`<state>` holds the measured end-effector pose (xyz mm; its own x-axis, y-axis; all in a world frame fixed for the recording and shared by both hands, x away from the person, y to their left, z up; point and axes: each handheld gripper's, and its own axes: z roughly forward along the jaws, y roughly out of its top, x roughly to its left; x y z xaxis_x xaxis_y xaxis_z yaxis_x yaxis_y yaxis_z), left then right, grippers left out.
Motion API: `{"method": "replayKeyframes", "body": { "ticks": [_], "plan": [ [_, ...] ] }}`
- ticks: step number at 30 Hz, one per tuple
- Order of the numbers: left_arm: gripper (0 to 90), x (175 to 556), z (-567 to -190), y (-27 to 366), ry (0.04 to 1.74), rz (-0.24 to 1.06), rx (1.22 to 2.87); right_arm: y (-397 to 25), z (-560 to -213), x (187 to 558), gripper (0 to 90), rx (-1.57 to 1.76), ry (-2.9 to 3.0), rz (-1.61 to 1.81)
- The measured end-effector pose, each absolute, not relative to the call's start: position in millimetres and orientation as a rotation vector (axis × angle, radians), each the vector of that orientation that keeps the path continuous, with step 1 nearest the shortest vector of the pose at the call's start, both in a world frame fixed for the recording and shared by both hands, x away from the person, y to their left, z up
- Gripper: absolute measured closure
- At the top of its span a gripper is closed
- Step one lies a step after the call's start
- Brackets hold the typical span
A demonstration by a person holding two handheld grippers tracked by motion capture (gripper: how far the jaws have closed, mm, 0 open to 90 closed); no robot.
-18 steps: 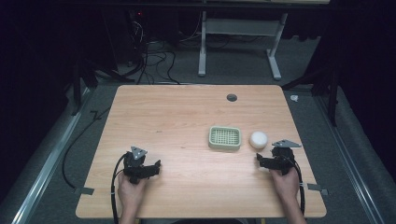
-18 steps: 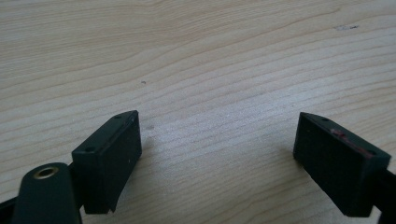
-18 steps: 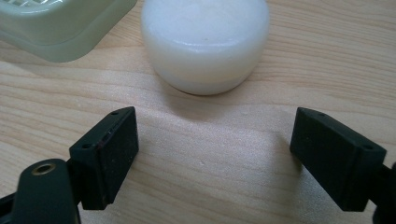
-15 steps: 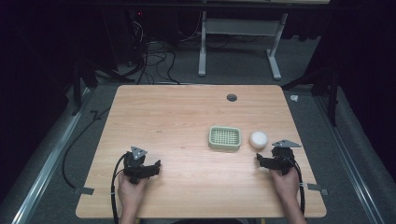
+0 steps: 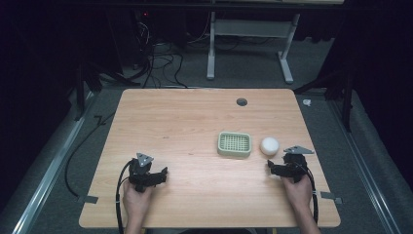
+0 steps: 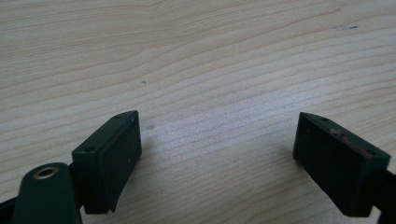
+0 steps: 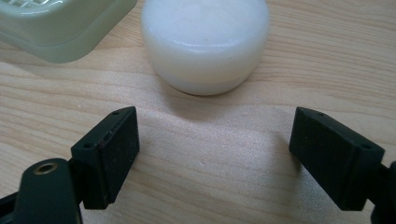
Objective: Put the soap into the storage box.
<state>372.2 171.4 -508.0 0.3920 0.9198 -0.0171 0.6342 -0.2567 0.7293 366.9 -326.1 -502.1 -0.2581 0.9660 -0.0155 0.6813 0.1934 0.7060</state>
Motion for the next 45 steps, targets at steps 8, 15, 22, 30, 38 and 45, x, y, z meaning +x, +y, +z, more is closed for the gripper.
{"method": "replayKeyframes", "body": {
  "ticks": [8,15,22,30,38,45],
  "plan": [
    [16.0,372,-508,171,1.327,0.554,1.993,-326,-502,367,16.3,1.538,2.011,0.817],
    [16.0,372,-508,171,1.327,0.555,1.992,-325,-502,367,16.1,1.543,2.009,0.818],
    [16.0,372,-508,171,1.326,0.554,1.996,-326,-501,367,17.3,1.547,2.013,0.812],
    [16.0,372,-508,171,1.326,0.554,1.997,-325,-491,364,18.9,1.530,1.990,0.848],
    [15.9,372,-508,171,1.326,0.554,1.997,-321,-476,369,17.6,1.511,1.994,0.873],
    [16.0,372,-508,171,1.326,0.554,1.997,-316,-469,375,16.5,1.494,2.005,0.883]
  ]
}}
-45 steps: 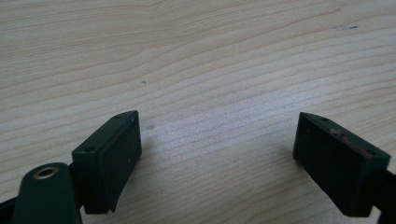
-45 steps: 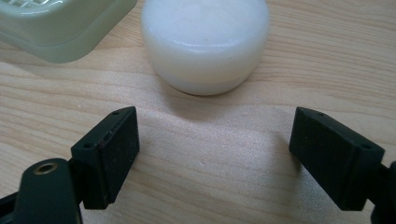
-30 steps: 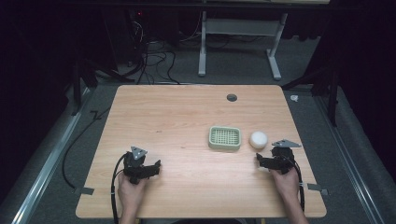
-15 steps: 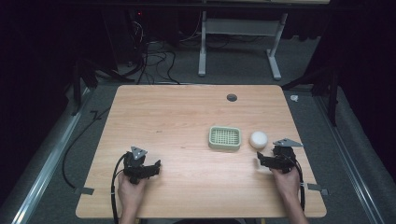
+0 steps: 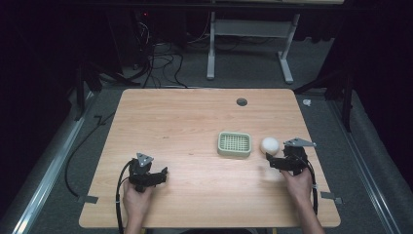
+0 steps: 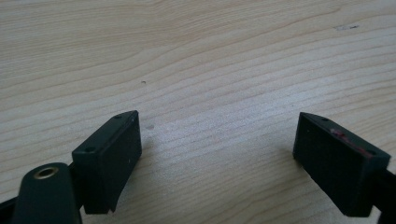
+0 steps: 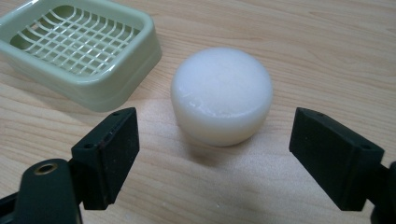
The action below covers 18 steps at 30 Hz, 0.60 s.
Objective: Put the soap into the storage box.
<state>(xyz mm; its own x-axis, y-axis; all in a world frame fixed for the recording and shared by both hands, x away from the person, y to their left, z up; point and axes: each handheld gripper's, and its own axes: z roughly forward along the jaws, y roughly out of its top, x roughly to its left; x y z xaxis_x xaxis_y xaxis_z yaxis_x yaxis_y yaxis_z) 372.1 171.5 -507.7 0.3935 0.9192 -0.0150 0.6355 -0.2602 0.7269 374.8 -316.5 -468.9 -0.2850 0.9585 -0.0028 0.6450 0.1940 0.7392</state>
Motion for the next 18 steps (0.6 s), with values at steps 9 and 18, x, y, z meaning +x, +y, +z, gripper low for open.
{"method": "replayKeyframes", "body": {
  "ticks": [9,18],
  "plan": [
    [15.9,372,-508,171,1.326,0.554,1.995,-316,-458,384,16.8,1.477,1.964,0.929],
    [16.0,372,-508,171,1.327,0.554,1.992,-311,-450,400,16.8,1.478,1.962,0.944]
  ]
}}
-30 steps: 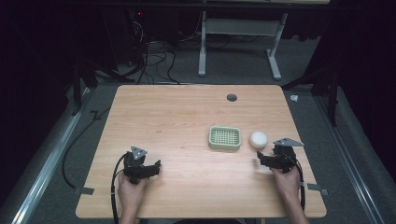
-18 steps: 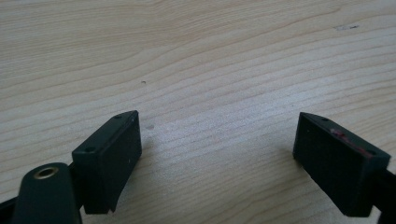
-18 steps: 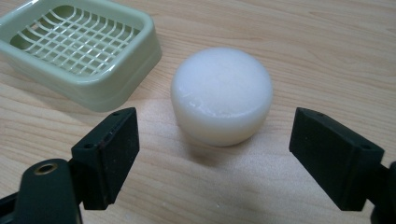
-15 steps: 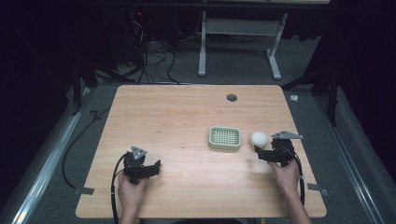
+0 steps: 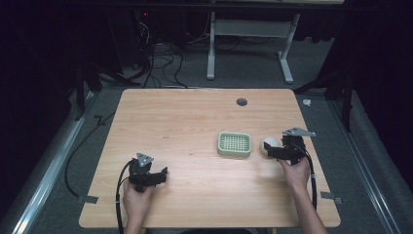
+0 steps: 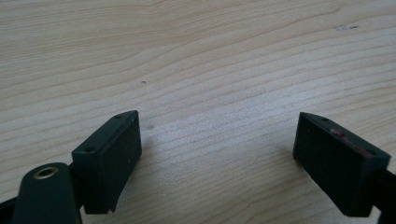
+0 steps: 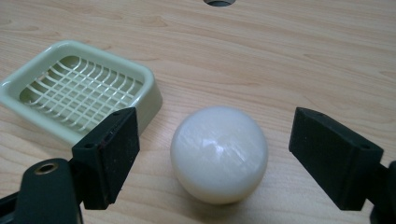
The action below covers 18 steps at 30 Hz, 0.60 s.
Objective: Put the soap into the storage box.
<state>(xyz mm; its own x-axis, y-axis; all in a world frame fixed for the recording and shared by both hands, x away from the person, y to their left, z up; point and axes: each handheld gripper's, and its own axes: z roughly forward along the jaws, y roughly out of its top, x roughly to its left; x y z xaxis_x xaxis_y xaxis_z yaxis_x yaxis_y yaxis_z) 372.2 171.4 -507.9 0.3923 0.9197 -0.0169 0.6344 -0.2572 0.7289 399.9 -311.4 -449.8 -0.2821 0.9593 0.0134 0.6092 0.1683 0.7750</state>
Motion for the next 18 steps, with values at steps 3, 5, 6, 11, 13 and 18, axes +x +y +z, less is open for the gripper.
{"method": "replayKeyframes", "body": {
  "ticks": [3,5,6,11,13,18],
  "plan": [
    [16.0,372,-508,171,1.326,0.554,1.993,-308,-451,409,16.5,1.477,1.981,0.935],
    [16.0,372,-508,171,1.326,0.553,1.996,-306,-453,414,16.5,1.478,1.996,0.911],
    [16.0,372,-508,171,1.326,0.553,1.996,-306,-453,414,16.5,1.478,1.996,0.911],
    [16.0,372,-508,172,1.326,0.552,1.995,-306,-458,424,16.5,1.497,2.003,0.882],
    [16.0,372,-508,172,1.326,0.552,1.995,-306,-461,426,16.5,1.509,2.006,0.875],
    [16.0,372,-508,172,1.326,0.552,1.995,-308,-467,430,16.5,1.531,2.022,0.860]
  ]
}}
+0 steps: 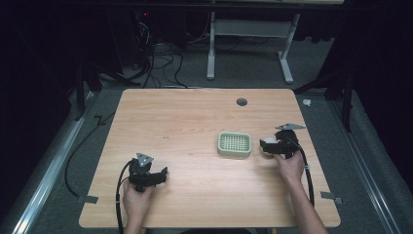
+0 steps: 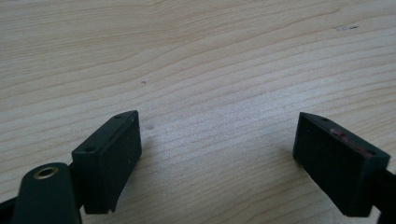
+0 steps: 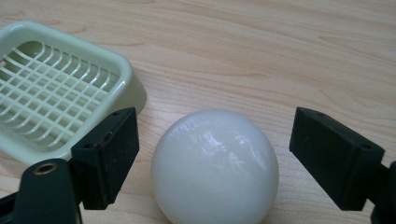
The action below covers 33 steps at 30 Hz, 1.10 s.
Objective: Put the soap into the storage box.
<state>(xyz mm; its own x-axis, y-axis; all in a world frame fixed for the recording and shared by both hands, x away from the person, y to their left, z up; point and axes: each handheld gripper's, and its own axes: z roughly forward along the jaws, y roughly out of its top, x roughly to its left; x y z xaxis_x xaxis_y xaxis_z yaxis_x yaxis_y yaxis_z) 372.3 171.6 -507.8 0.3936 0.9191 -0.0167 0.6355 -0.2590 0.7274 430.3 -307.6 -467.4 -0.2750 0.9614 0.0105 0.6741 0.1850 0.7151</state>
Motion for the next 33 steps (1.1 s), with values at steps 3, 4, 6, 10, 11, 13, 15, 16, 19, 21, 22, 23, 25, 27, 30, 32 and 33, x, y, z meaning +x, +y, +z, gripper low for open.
{"method": "replayKeyframes", "body": {
  "ticks": [3,4,6,10,11,13,15,16,19,21,22,23,25,27,30,32,33],
  "plan": [
    [16.0,372,-508,172,1.326,0.553,1.995,-307,-471,432,16.6,1.538,2.038,0.844],
    [16.0,372,-508,172,1.326,0.552,1.995,-307,-473,433,16.5,1.541,2.039,0.840],
    [16.0,372,-508,172,1.326,0.553,1.994,-307,-475,434,16.5,1.551,2.043,0.833],
    [16.0,372,-508,171,1.326,0.553,1.994,-309,-480,433,16.6,1.564,2.043,0.832],
    [16.0,372,-508,172,1.326,0.553,1.994,-310,-481,433,16.6,1.569,2.044,0.834],
    [16.0,372,-508,172,1.326,0.553,1.994,-312,-484,432,16.2,1.582,2.045,0.843],
    [16.0,372,-508,172,1.326,0.553,1.994,-313,-485,432,16.3,1.584,2.044,0.851],
    [16.0,372,-508,171,1.327,0.554,1.992,-313,-485,431,16.6,1.580,2.043,0.849],
    [16.0,372,-508,171,1.327,0.554,1.991,-312,-488,431,17.5,1.577,2.055,0.838],
    [16.0,372,-508,171,1.327,0.554,1.991,-313,-490,431,17.6,1.573,2.060,0.835],
    [16.0,372,-508,171,1.328,0.553,1.992,-313,-491,431,17.7,1.580,2.063,0.838],
    [16.0,372,-508,171,1.327,0.554,1.991,-313,-491,431,18.2,1.581,2.063,0.839],
    [16.0,372,-508,171,1.327,0.554,1.991,-312,-491,431,20.1,1.576,2.068,0.835],
    [16.0,372,-508,171,1.327,0.554,1.991,-311,-491,431,22.5,1.566,2.074,0.827],
    [16.0,372,-508,171,1.327,0.554,1.991,-309,-492,431,23.6,1.564,2.080,0.811],
    [16.0,372,-508,171,1.327,0.554,1.991,-308,-493,431,23.8,1.554,2.085,0.798],
    [16.0,372,-508,171,1.327,0.554,1.991,-308,-493,431,23.9,1.554,2.085,0.797]
  ]
}}
